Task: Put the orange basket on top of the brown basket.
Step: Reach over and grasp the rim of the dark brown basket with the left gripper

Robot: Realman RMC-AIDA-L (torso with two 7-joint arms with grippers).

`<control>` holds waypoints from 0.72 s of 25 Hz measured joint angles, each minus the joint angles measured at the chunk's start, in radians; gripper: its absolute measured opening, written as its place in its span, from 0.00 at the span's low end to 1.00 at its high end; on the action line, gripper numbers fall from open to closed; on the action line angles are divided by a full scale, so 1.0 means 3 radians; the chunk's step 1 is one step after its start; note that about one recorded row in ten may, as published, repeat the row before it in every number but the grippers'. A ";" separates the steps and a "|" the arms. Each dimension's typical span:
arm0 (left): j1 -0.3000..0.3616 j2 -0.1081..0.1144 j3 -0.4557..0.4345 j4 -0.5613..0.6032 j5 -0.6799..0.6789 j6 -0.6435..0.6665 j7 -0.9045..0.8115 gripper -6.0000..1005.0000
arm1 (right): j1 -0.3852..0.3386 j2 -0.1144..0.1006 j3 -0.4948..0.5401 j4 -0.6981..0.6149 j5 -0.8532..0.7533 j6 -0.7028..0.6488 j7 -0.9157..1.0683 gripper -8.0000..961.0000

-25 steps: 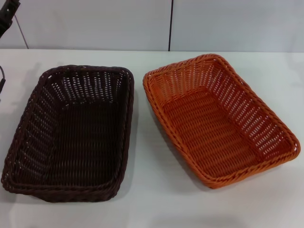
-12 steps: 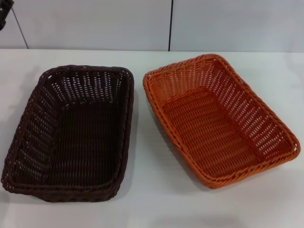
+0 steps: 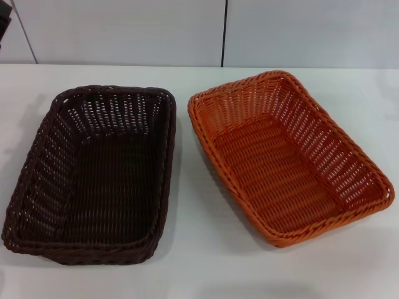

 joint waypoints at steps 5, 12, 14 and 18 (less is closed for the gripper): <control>0.0010 -0.0005 0.0002 0.0088 0.0001 0.0003 -0.0021 0.83 | -0.0072 0.0001 0.0017 0.0000 0.0078 -0.0018 0.0012 0.82; 0.0025 0.0018 0.0043 0.0051 0.0038 0.0118 -0.0096 0.82 | -0.0192 -0.0003 0.0019 -0.0005 0.0180 -0.0130 0.0198 0.82; 0.0043 0.0060 0.0160 -0.0151 0.0107 0.0408 -0.0246 0.82 | -0.0212 -0.0007 0.0019 -0.0007 0.0192 -0.0131 0.0217 0.82; 0.0068 0.0240 0.0491 -0.0589 0.0440 0.1007 -0.0860 0.82 | -0.0245 -0.0011 -0.0002 -0.0012 0.0196 -0.0131 0.0218 0.82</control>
